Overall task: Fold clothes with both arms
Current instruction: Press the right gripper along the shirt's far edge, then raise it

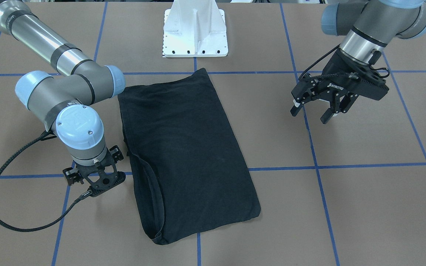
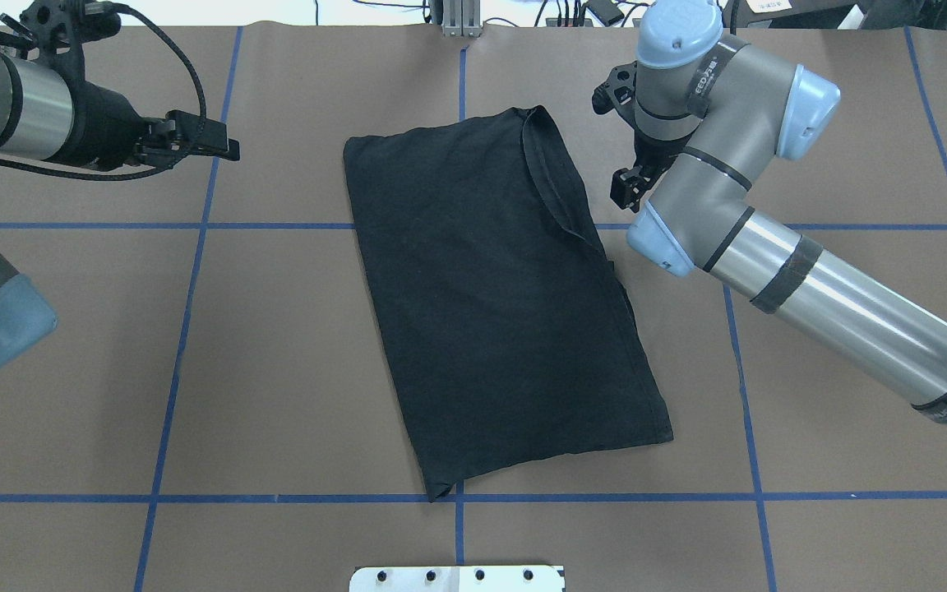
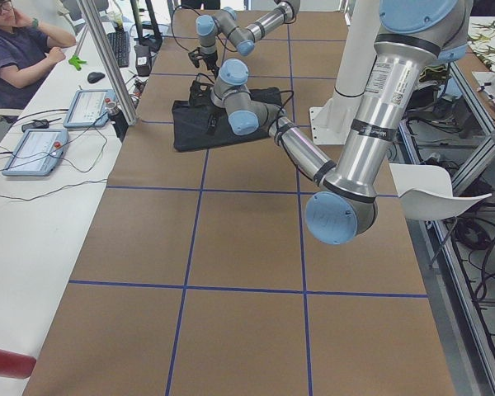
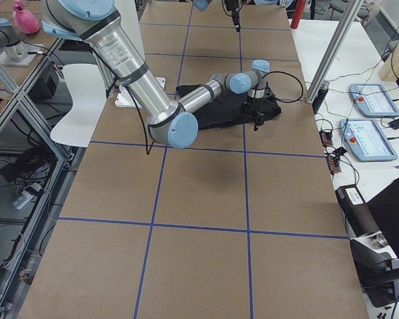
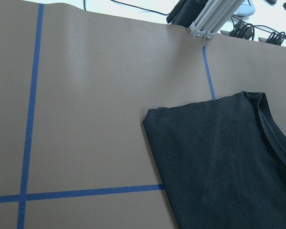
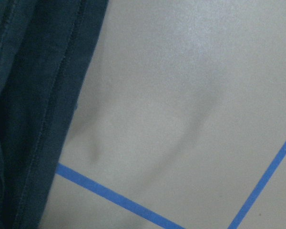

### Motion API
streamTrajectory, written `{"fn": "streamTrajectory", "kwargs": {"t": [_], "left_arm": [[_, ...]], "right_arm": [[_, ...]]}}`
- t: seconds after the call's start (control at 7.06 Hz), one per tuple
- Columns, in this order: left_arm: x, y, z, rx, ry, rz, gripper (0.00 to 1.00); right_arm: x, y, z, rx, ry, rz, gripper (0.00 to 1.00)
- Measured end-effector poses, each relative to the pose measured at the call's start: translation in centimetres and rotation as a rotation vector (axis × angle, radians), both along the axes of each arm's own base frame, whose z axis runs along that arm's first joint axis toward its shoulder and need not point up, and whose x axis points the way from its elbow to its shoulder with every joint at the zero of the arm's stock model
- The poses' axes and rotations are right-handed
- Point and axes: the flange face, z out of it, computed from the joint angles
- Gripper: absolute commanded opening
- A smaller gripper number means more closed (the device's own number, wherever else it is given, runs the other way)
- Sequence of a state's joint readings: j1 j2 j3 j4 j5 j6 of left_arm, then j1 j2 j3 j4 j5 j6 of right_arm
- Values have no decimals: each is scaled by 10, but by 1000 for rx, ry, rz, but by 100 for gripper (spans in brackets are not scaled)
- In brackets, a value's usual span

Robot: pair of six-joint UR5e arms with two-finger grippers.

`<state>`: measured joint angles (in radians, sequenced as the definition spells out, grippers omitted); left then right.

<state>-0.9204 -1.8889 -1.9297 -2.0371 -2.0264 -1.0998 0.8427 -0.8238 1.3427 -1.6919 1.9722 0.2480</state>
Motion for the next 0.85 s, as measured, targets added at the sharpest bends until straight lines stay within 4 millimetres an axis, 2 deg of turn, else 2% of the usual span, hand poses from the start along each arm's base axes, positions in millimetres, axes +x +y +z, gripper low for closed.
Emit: {"fn": "streamTrajectory", "kwargs": {"t": [0.14,0.42,0.57,0.85], "left_arm": [[0,0,0,0,0,0,100],[-1,0,0,0,0,0,100],[-1,0,0,0,0,0,100],[-1,0,0,0,-1,0,100]], "right_arm": [[-11,-4,-22,1,-20,4,100],[-55,-11,-68,-15,-32,27,100],[-70,-13,-78,-14,-19,36,100],[-95,-18,-70,10,9,58,100]]}}
